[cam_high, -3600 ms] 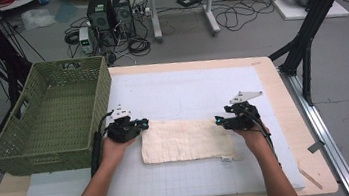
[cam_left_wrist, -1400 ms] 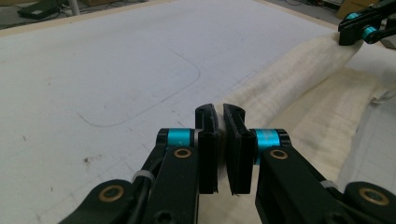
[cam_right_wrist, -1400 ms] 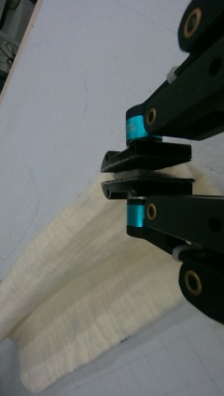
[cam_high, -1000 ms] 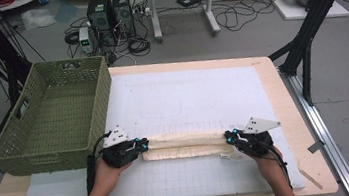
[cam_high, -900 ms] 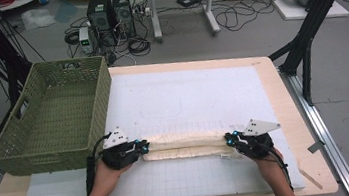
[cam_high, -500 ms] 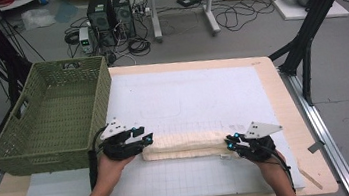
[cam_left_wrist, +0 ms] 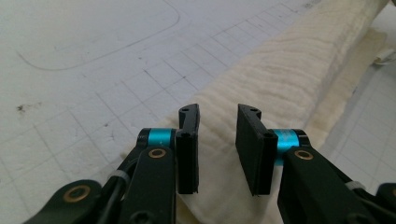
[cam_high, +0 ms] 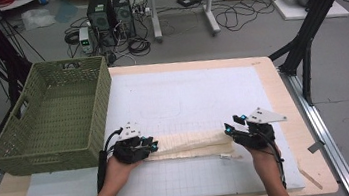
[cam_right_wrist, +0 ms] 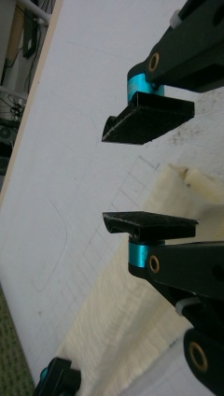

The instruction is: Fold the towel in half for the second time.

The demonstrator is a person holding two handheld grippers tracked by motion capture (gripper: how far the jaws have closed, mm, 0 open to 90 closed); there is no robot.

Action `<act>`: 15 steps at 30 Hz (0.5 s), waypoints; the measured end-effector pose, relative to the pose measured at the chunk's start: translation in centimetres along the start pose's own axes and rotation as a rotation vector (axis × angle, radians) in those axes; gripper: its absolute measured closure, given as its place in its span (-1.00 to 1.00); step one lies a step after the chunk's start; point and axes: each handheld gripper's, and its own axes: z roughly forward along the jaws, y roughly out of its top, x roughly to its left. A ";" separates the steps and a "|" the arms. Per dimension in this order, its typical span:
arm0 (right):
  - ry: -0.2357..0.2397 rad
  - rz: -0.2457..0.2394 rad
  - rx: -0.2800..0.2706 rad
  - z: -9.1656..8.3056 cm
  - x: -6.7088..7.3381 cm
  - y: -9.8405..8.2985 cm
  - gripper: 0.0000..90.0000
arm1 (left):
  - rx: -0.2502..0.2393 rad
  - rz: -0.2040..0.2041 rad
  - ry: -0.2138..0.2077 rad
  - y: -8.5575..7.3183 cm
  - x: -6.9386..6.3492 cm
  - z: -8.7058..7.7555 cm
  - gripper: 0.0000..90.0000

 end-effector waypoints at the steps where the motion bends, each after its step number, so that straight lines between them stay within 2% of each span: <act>1: 0.000 -0.015 0.017 0.6 0.2 0.2 0.20 | 0.005 -0.002 -0.004 -0.1 0.0 0.0 0.54; 5: 0.027 -0.061 0.125 2.9 0.8 -0.1 0.21 | 0.021 0.012 -0.010 -0.3 -0.4 -0.2 0.54; 9: 0.086 -0.061 0.151 3.0 1.2 -1.1 0.26 | 0.007 0.011 -0.011 -0.2 -0.4 -0.8 0.54; 10: 0.098 -0.067 0.155 2.9 1.3 -1.4 0.27 | -0.004 0.012 0.000 0.0 -0.5 -0.9 0.55; 12: 0.115 -0.102 0.187 2.4 1.8 -2.2 0.27 | -0.059 0.019 0.042 0.3 -0.5 -1.4 0.63; 15: 0.126 -0.132 0.200 1.8 2.2 -3.2 0.27 | -0.138 -0.004 0.051 0.7 -0.4 -1.9 0.61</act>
